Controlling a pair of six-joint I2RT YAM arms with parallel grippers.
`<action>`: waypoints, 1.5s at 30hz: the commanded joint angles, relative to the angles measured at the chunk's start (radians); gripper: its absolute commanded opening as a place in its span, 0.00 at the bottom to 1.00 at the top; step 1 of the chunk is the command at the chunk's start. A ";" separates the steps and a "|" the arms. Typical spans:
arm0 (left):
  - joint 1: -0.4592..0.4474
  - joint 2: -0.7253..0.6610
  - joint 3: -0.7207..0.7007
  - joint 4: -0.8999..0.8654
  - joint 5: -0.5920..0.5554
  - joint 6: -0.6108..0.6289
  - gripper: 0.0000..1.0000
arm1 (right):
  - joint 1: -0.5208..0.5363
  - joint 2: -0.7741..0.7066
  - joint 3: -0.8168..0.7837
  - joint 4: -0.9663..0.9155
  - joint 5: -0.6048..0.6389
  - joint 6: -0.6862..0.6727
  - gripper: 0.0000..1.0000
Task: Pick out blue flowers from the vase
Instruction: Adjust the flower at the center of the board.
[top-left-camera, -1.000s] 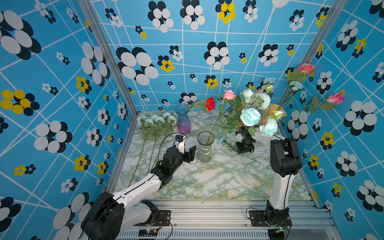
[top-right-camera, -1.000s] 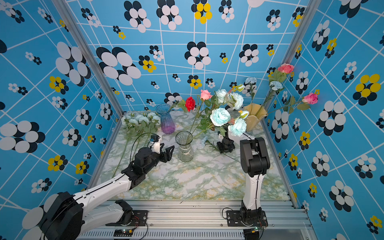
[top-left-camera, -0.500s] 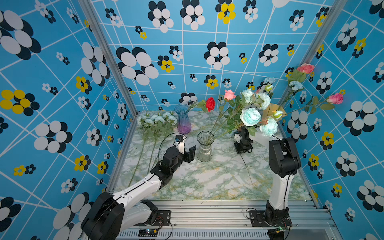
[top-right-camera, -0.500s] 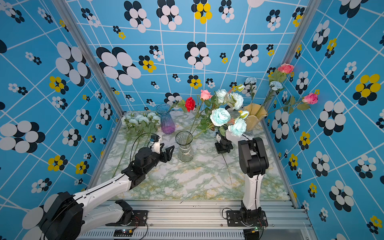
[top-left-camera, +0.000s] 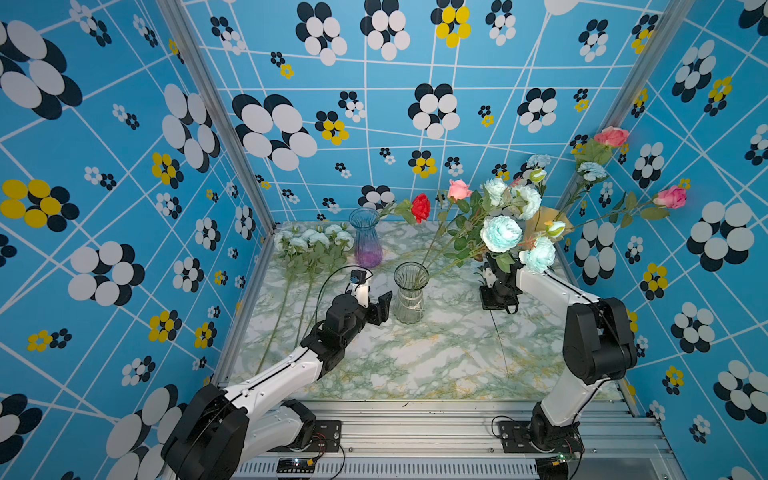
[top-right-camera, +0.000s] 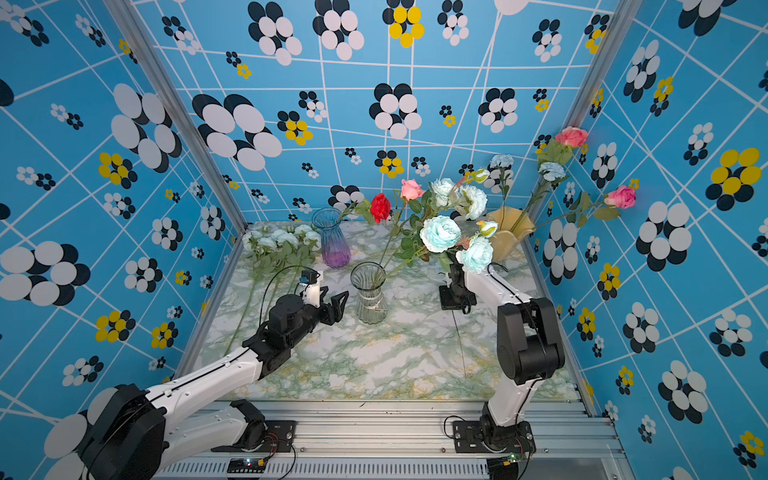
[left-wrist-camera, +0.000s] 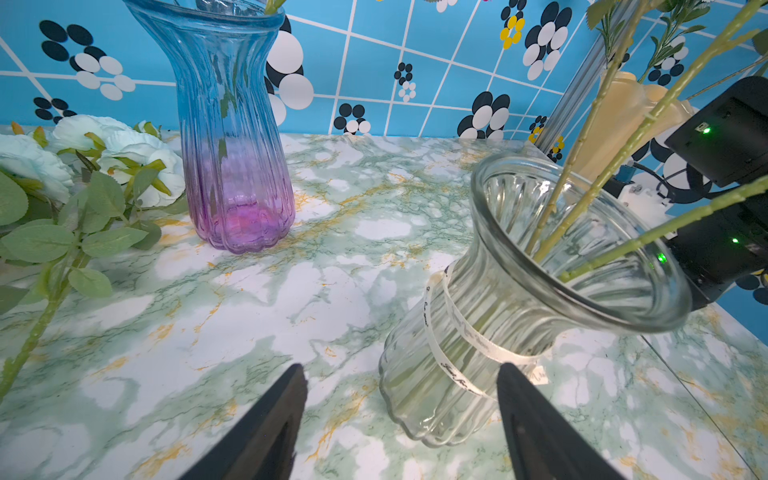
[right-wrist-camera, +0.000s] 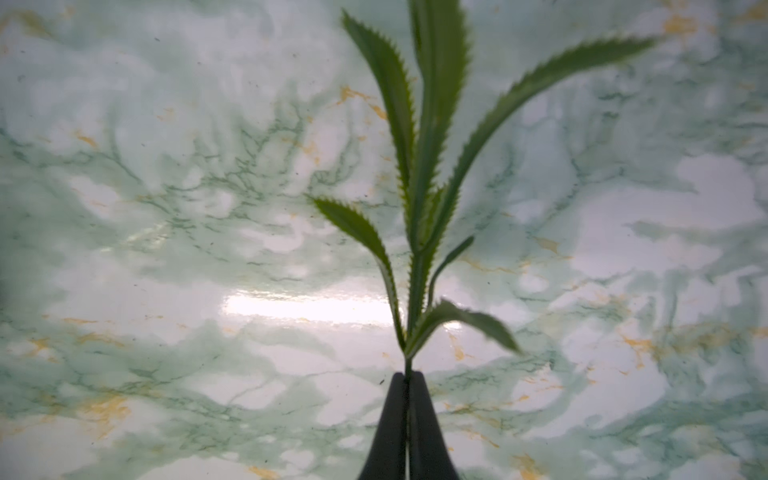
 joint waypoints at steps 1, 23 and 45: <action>0.007 -0.025 0.018 -0.006 0.006 -0.001 0.75 | -0.050 -0.003 -0.066 0.028 0.036 0.032 0.00; 0.007 -0.034 0.018 -0.013 -0.001 0.006 0.75 | -0.145 0.071 -0.162 0.162 0.150 -0.006 0.00; 0.007 -0.118 0.172 -0.351 -0.003 0.079 0.76 | -0.013 -0.486 -0.433 0.436 -0.179 0.100 0.45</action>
